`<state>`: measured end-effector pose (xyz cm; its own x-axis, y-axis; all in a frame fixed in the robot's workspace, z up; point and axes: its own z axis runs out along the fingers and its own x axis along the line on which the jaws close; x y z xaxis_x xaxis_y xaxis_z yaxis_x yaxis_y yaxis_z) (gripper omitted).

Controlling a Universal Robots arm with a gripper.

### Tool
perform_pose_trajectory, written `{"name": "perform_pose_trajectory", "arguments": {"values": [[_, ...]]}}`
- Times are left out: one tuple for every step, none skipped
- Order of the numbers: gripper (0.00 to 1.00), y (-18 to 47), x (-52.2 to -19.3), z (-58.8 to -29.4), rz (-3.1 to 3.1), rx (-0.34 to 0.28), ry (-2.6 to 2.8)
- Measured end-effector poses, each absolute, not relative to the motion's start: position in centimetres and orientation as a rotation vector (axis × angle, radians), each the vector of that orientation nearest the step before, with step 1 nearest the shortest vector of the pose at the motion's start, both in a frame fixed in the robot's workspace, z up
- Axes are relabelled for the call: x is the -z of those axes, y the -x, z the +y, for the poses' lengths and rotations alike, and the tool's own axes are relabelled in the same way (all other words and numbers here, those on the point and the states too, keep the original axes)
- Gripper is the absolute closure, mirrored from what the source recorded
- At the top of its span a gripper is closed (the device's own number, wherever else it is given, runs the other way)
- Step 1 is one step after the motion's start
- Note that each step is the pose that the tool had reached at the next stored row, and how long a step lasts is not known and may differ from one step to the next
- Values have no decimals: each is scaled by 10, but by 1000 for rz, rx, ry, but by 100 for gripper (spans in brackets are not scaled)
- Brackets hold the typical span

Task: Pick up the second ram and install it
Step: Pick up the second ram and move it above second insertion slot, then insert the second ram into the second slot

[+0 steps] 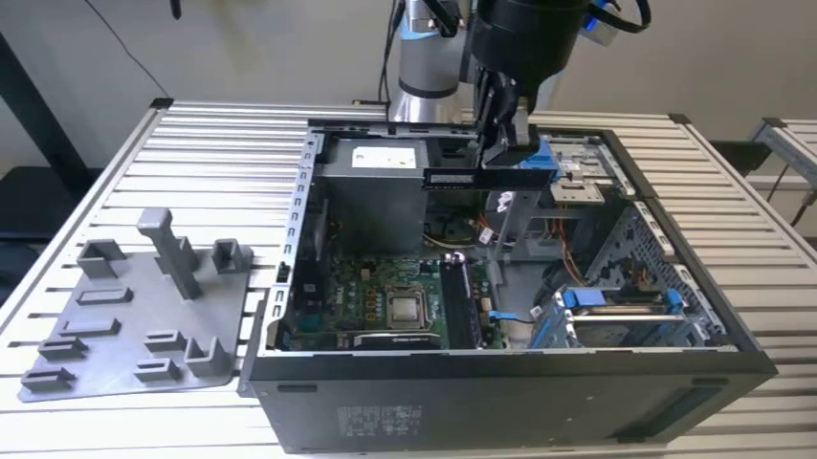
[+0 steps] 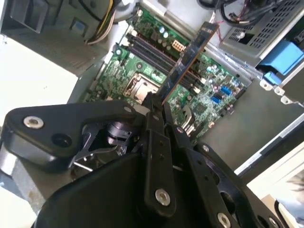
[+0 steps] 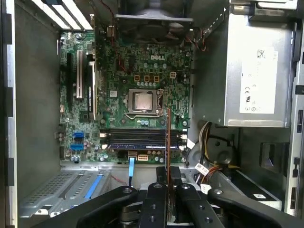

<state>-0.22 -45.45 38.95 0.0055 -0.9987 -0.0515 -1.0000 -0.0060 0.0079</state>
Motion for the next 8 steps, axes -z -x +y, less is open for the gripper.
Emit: {"name": "perform_pose_trajectory", "arguments": {"values": [[86, 2, -390, -455, 2193, -65, 2206], [86, 2, -389, -454, 2193, -65, 2206], [86, 2, -390, -454, 2193, -65, 2206], [86, 2, -390, -454, 2193, -65, 2206], [86, 2, -390, -454, 2193, -65, 2206], [86, 2, -390, -454, 2193, -65, 2206], [86, 2, -390, -454, 2193, -65, 2206], [86, 2, -389, -454, 2193, -65, 2206]]}}
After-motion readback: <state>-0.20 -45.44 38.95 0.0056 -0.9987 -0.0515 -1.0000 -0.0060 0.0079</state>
